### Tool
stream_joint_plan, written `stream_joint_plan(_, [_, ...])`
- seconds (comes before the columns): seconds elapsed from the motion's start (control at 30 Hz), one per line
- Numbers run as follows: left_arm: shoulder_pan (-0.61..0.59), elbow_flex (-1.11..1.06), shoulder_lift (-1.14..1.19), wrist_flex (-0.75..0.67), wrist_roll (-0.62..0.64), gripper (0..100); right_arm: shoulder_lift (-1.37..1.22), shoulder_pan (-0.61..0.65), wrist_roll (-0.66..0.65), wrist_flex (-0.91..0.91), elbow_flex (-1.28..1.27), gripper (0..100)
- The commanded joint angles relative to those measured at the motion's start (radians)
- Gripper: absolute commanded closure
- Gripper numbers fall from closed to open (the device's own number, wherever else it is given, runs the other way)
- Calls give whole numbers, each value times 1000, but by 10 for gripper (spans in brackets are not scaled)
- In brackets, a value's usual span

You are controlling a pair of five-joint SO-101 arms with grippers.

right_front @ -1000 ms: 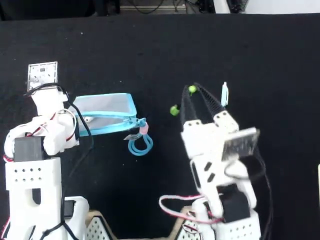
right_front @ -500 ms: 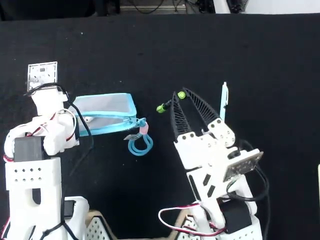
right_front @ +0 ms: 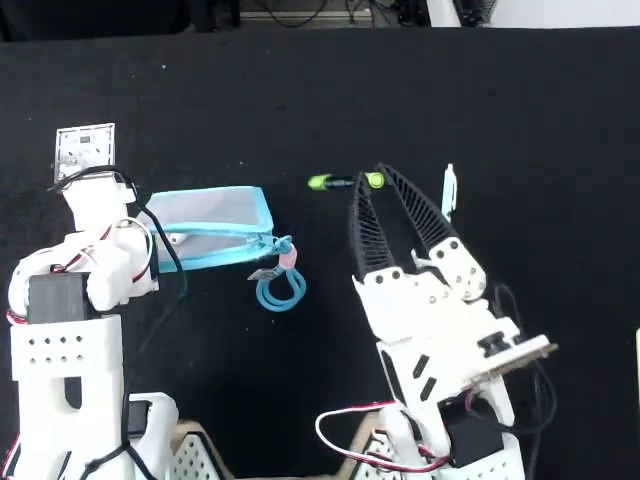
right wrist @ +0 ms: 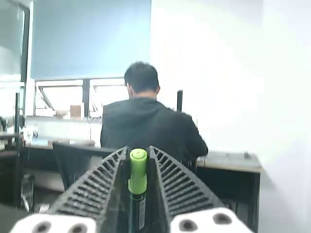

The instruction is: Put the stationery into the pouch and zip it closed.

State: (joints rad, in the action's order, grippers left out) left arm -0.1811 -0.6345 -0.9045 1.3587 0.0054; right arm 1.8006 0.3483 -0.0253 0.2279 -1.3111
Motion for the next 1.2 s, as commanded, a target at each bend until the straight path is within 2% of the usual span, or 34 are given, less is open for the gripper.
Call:
stream_joint_plan(0.0, [-7,-2,2,-8,9,970,96,5,-2,-91,44,987])
stream_joint_plan(0.17, [-5,-2,2,-8,9,970,96,8,-2,-157,105,987])
stream_joint_plan(1.17, [-10,-2,2,-8,9,970,96,6,0,-120,139,987])
